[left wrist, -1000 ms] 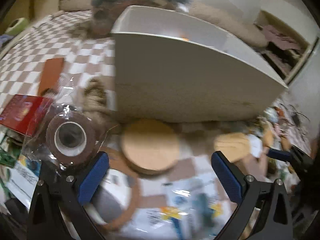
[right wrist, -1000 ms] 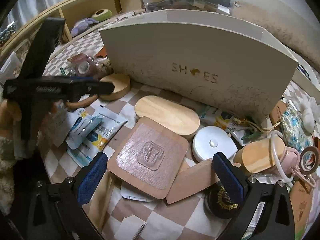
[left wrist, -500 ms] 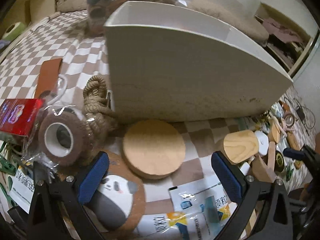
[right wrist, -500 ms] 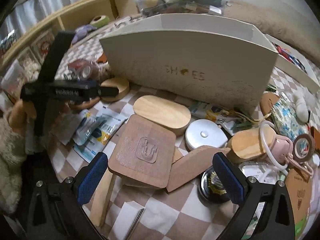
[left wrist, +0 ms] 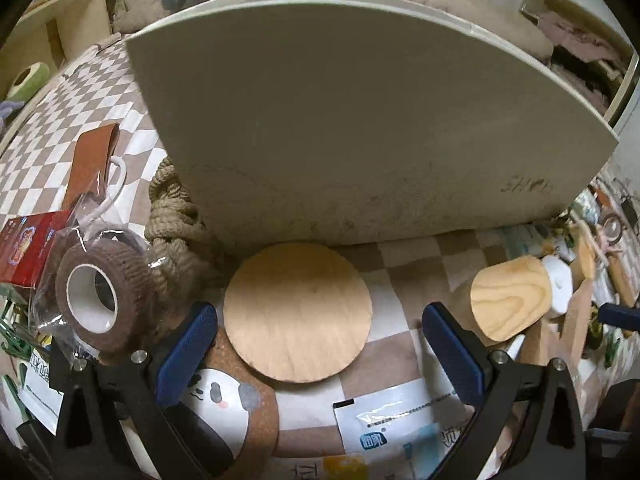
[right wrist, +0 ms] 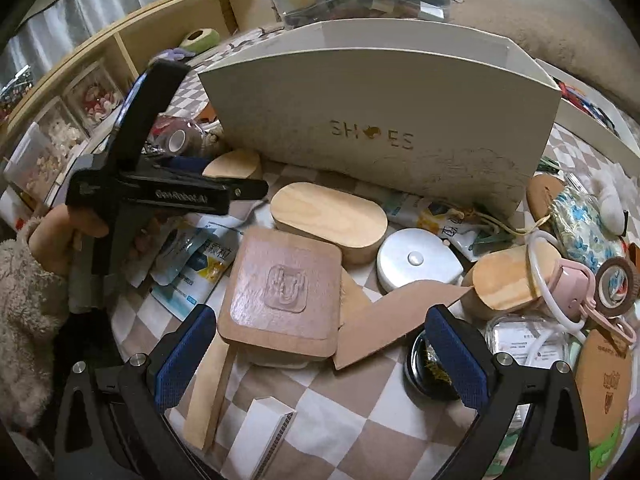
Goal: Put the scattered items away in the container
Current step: 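Move both tools down toward the wooden lids beside the box, then grasp the round wooden lid with the left tool while the right tool grasps the square wooden board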
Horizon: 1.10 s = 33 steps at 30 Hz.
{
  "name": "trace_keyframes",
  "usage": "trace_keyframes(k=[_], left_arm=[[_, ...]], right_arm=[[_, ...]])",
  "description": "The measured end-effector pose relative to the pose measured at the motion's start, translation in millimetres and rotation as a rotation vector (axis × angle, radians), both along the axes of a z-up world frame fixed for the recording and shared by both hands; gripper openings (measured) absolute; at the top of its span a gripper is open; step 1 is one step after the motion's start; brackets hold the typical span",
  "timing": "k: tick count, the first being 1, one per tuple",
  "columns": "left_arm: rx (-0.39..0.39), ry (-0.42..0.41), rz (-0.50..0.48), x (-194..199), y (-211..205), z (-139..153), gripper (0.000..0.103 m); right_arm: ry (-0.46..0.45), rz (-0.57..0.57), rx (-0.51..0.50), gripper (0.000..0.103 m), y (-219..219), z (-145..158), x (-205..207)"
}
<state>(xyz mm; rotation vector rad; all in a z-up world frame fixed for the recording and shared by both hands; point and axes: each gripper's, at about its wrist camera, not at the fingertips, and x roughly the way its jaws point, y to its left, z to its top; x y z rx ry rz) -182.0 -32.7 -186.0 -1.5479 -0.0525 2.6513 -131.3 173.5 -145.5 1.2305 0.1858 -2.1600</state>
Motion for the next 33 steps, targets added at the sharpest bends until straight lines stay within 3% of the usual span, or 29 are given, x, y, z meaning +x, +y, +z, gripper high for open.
trace_keyframes(k=[9,10,13,16,29,31,32,33], left_arm=[[-0.012,0.012,-0.004,-0.4,-3.3,-0.9,0.101],[-0.022,0.018,-0.005,0.2,-3.2,-1.0,0.099],[-0.047,0.033,0.000,1.5,-5.4,-2.0,0.076],[-0.023,0.036,0.019,0.4,-13.2,-1.4,0.068],[0.037,0.060,0.010,8.6,-25.3,6.5,0.067],[0.048,0.062,0.009,10.4,-27.2,8.2,0.067],[0.053,0.063,0.007,11.4,-28.0,9.1,0.067],[0.056,0.065,0.006,11.4,-27.1,9.0,0.067]], right_arm=[[-0.020,-0.057,-0.042,0.103,-5.9,-1.7,-7.2],[-0.013,-0.065,-0.036,0.103,-7.1,-1.6,-6.3],[0.018,-0.067,-0.026,0.103,-14.4,-0.7,-2.7],[0.046,-0.068,0.003,0.103,-21.4,-1.9,1.2],[0.075,-0.042,0.078,0.102,-43.9,-16.8,2.7],[0.088,-0.034,0.094,0.088,-47.4,-18.8,4.4],[0.083,-0.032,0.100,0.070,-48.9,-21.2,3.9],[0.067,-0.034,0.102,0.070,-49.8,-24.7,2.4]])
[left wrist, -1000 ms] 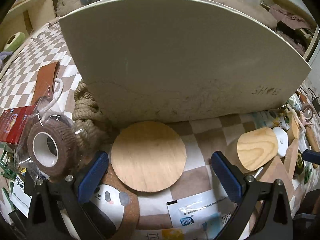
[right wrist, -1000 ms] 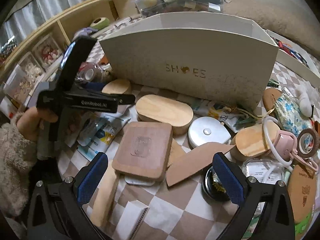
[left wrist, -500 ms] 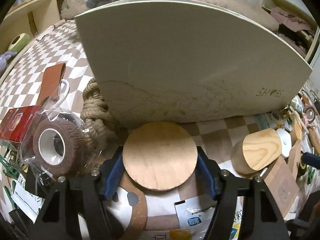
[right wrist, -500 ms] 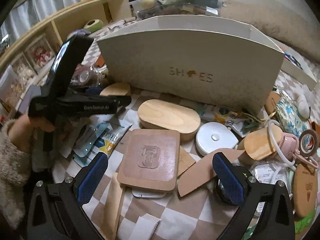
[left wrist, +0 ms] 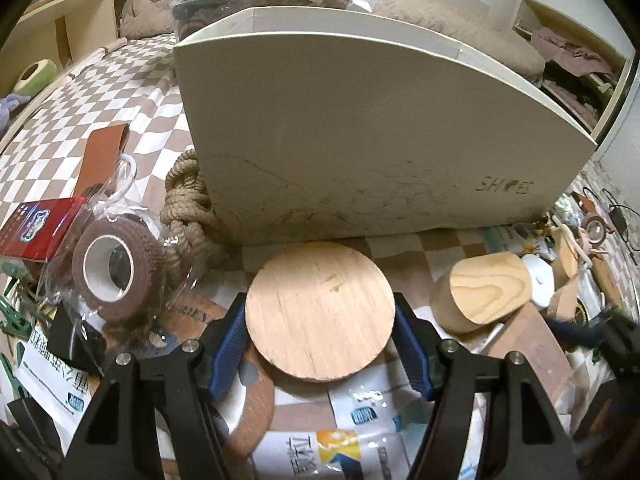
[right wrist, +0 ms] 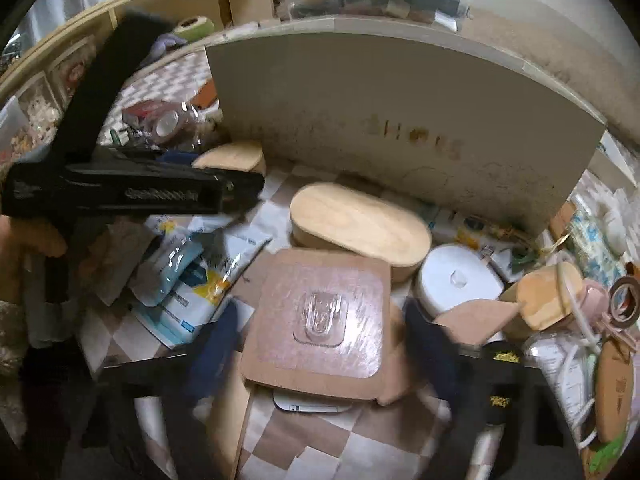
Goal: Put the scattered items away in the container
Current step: 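Grasp the round wooden lid with the left tool while the right tool grasps the square wooden board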
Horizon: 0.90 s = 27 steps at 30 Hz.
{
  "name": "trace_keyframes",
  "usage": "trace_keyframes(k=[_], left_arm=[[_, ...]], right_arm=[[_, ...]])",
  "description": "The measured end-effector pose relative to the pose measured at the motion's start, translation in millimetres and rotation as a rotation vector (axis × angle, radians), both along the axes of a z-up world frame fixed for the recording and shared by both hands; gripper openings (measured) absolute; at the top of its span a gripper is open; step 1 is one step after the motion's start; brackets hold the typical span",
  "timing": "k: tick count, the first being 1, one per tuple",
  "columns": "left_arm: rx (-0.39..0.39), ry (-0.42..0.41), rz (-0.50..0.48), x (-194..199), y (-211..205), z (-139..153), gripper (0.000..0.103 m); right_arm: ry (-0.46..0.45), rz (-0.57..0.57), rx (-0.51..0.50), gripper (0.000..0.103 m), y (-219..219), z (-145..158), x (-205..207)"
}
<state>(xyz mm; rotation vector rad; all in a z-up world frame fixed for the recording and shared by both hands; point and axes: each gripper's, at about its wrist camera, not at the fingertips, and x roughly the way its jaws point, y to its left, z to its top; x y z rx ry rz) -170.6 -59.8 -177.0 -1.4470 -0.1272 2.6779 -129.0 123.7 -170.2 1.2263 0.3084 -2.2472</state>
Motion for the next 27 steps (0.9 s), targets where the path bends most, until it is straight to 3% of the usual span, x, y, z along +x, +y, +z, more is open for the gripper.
trace_keyframes(k=[7,15,20,21,24,27], left_arm=[[0.023,0.002,-0.008,-9.5,9.1,3.6,0.068],[0.052,-0.001,-0.026,18.8,25.3,5.5,0.068],[0.061,0.010,-0.034,24.5,29.7,11.4,0.068],[0.067,0.011,-0.037,25.1,30.0,12.8,0.068],[0.071,0.019,-0.046,27.9,32.9,16.4,0.068],[0.072,0.021,-0.055,29.6,35.7,17.5,0.068]], right_arm=[[0.002,-0.005,-0.034,0.069,3.8,3.6,-1.4],[-0.015,-0.035,-0.079,0.069,9.5,7.6,-3.2],[-0.018,-0.079,-0.160,0.068,23.7,16.4,-4.4],[-0.004,-0.097,-0.178,0.048,28.3,21.0,-4.9],[-0.025,-0.125,-0.229,0.045,38.7,25.7,-10.8],[-0.048,-0.138,-0.203,0.045,43.3,19.2,-15.2]])
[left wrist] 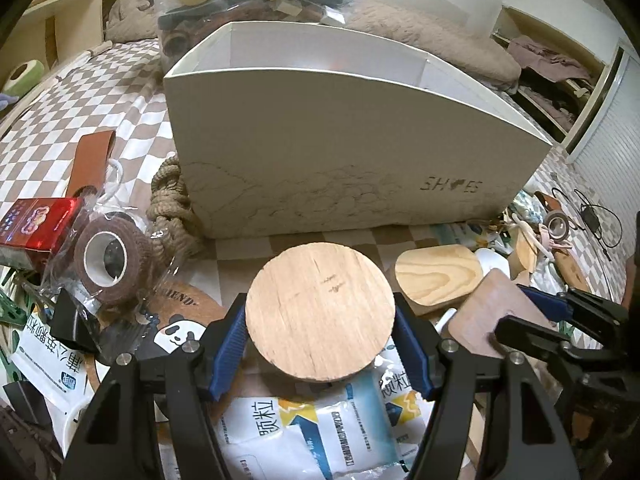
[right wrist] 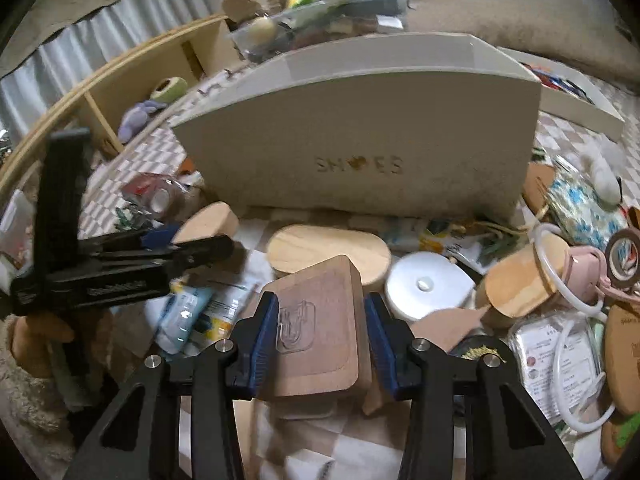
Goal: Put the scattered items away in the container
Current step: 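Grasp the round wooden lid with the left tool while the right tool grasps the square wooden board, then lift the round lid and square board over the white box with both tools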
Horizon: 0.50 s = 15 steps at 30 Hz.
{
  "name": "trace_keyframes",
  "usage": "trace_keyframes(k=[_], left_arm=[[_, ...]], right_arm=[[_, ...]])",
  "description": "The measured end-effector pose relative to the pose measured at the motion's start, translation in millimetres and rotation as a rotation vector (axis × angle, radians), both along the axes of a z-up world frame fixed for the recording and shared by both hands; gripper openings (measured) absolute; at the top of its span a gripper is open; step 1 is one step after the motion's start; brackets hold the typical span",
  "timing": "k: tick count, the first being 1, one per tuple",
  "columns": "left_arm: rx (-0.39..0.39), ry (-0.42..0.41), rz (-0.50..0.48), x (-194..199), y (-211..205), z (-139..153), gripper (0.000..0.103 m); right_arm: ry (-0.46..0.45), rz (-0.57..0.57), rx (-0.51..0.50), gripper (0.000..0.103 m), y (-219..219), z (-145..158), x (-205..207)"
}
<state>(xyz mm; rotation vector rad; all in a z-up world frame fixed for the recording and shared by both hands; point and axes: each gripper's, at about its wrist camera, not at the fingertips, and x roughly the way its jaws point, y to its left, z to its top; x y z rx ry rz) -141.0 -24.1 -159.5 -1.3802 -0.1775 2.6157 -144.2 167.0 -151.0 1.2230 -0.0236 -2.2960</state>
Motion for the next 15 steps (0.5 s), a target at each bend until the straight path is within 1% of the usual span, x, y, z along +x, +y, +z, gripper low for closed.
trace_keyframes(k=[4,5,6,7,8,10,15], left_arm=[[-0.007,-0.001,-0.009,1.0,2.7,-0.7,0.068],[-0.008,-0.002,-0.010,1.1,3.1,-0.7,0.068],[-0.008,-0.002,-0.010,0.6,2.9,-0.8,0.068],[-0.009,-0.002,-0.009,0.3,2.6,-1.0,0.068],[-0.010,-0.002,-0.008,0.1,2.3,-1.1,0.068],[-0.009,-0.003,-0.007,-0.4,1.8,-1.7,0.068],[-0.021,0.013,-0.005,1.9,2.7,1.5,0.068]], right_arm=[[-0.012,0.026,0.016,0.045,-10.1,-4.8,0.2],[-0.012,0.033,0.016,0.057,-11.8,-4.9,0.5],[-0.010,0.036,0.023,0.084,-12.3,-4.7,1.5],[0.005,0.038,0.027,0.091,-14.9,-4.2,3.4],[0.033,0.042,0.037,0.094,-17.8,-1.6,7.2],[0.065,0.066,0.076,0.094,-25.1,1.4,13.1],[0.080,0.104,0.184,0.094,-39.8,-7.6,19.4]])
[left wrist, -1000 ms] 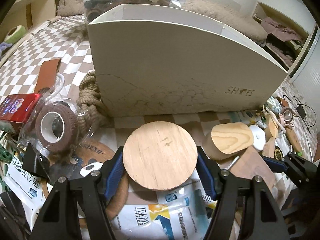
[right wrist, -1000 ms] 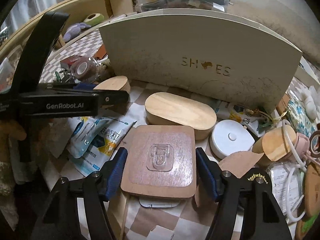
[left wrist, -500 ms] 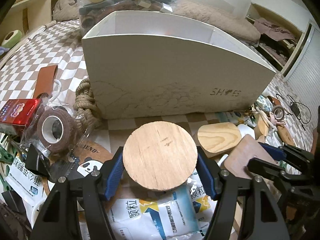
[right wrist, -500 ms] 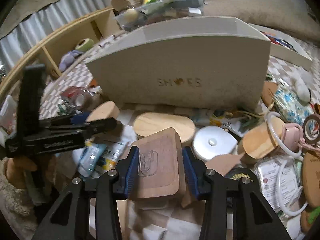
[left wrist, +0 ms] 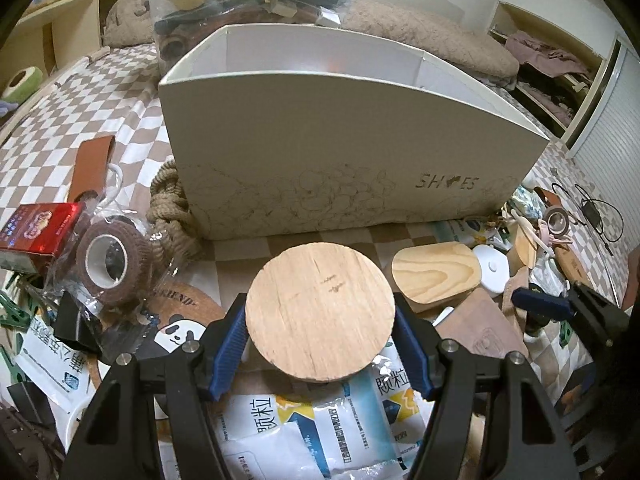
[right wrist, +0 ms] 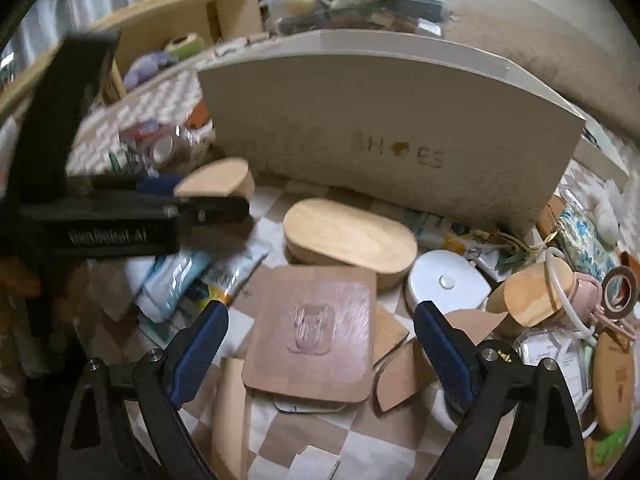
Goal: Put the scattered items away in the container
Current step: 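Lift the round lid and square board over the white box with both tools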
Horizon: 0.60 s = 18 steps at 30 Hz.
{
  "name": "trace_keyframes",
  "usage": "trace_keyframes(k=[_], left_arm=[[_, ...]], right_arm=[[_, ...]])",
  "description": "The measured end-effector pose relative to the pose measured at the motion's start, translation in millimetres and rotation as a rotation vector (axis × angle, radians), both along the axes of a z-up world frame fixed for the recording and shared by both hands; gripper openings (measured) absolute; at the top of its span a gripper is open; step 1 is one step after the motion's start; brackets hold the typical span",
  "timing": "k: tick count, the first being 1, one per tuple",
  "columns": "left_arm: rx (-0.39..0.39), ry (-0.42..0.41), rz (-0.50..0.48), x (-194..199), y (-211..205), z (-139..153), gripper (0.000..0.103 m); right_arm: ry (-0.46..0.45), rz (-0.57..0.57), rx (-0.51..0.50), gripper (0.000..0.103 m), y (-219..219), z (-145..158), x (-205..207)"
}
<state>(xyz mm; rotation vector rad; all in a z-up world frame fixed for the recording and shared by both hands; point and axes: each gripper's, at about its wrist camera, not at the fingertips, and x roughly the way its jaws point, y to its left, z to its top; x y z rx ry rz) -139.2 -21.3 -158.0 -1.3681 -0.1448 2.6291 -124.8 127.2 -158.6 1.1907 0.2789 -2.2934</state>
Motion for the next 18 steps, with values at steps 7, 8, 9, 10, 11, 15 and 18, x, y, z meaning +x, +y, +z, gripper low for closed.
trace_keyframes(k=[7,8,9,10,11,15,18], left_arm=[[0.001,0.030,-0.001,3.2,0.3,7.9,0.068],[0.004,0.034,0.000,3.7,-0.2,9.0,0.068],[0.005,0.036,-0.001,3.9,-0.4,9.9,0.068],[0.006,0.039,-0.002,4.3,-0.6,11.0,0.068],[0.008,0.043,-0.004,4.9,-0.6,12.0,0.068],[0.015,0.054,-0.010,6.4,-0.3,15.4,0.068],[0.018,0.059,-0.014,7.1,0.3,16.9,0.068]], right_arm=[[0.026,0.038,0.137,0.088,-26.7,-18.6,6.9],[0.021,0.040,0.137,0.085,-26.4,-19.4,6.8],[0.019,0.038,0.131,0.083,-26.3,-19.5,6.2],[0.018,0.037,0.122,0.082,-25.3,-18.5,5.3],[0.010,0.035,0.109,0.082,-23.5,-17.6,3.8],[-0.019,0.009,0.042,0.067,-12.3,-12.2,-3.8],[-0.035,-0.001,0.024,0.067,-6.9,-11.2,-7.9]])
